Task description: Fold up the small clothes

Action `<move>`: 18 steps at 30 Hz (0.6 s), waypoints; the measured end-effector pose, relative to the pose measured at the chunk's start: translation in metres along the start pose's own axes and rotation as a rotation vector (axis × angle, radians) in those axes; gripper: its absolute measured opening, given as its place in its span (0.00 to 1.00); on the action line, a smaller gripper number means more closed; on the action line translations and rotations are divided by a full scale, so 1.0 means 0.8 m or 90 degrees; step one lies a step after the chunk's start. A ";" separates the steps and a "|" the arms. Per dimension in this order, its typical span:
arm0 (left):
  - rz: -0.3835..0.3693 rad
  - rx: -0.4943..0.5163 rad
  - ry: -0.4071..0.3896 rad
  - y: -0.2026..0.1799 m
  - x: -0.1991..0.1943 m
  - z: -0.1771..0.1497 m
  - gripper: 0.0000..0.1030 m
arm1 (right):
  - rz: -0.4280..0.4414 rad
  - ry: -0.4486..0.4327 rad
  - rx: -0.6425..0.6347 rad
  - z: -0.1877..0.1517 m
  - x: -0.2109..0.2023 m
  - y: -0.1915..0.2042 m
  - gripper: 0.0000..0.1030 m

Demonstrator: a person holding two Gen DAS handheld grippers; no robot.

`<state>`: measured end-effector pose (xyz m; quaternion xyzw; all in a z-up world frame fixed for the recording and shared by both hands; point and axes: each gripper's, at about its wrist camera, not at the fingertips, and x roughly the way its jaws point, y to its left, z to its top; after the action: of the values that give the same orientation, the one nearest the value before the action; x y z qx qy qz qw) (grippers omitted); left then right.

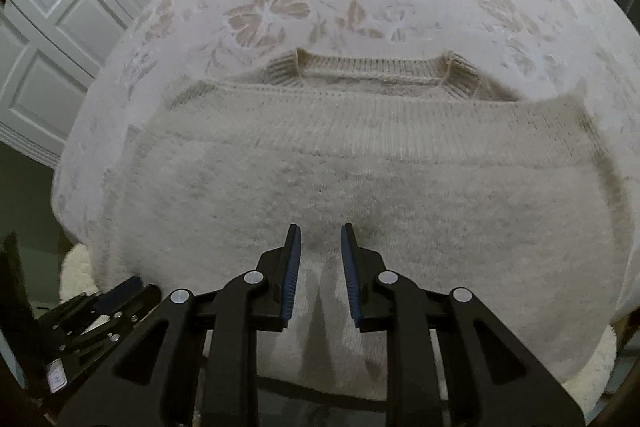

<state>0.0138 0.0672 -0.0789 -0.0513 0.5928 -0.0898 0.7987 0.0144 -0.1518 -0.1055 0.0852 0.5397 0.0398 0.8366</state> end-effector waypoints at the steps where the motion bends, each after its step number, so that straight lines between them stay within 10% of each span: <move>1: 0.001 0.001 0.000 -0.001 0.002 -0.001 0.30 | -0.008 0.016 -0.005 0.004 0.012 -0.003 0.20; 18: -0.050 -0.072 -0.059 0.038 -0.052 -0.007 0.44 | -0.024 0.031 0.006 0.022 0.036 0.017 0.22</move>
<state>-0.0004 0.1053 -0.0471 -0.1237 0.5568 -0.0845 0.8170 0.0429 -0.1358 -0.1216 0.0781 0.5613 0.0238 0.8236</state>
